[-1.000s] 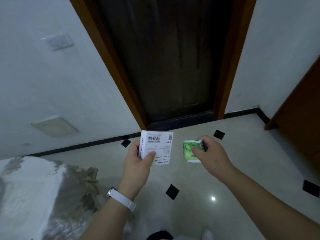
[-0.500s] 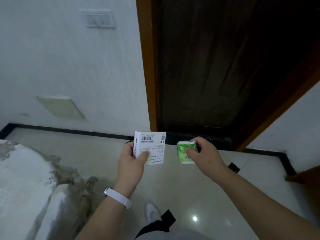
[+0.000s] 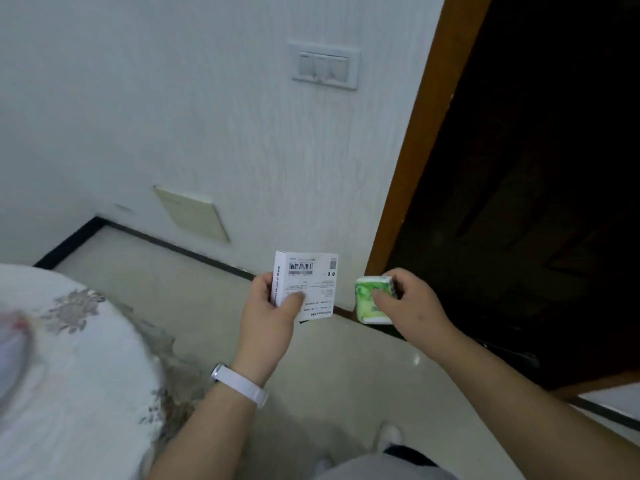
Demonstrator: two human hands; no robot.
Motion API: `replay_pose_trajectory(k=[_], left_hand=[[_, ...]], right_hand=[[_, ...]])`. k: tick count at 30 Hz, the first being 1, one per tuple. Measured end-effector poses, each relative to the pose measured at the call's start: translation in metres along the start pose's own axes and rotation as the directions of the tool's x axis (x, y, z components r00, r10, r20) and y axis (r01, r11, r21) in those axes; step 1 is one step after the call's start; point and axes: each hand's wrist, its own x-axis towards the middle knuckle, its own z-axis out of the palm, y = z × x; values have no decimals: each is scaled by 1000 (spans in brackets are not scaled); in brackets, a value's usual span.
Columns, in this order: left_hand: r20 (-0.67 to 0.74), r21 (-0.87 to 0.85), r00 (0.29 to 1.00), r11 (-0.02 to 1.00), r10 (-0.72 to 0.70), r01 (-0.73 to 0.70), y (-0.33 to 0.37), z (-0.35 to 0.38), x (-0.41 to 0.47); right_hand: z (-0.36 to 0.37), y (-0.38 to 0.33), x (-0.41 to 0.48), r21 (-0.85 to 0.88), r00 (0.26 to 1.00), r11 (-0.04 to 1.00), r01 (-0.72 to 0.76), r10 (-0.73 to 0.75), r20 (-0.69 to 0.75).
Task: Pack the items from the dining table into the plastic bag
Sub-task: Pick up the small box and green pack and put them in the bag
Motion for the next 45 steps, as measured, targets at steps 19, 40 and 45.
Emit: replay_pose_trajectory(k=[19,40,45], left_hand=[[-525,57,846,988,-94,146,46,-38,217],[-926,-259,291,966,-241,-24,12,-265,262],[-948,-230,243,971,-207,-71,14,-345,273]], right_hand=[[122,-96,333,67,865,976,207,-215,454],[409,-287,366,67,411,806,588,-369,833],[480,-359,351,126,322,737,664,-434,841]])
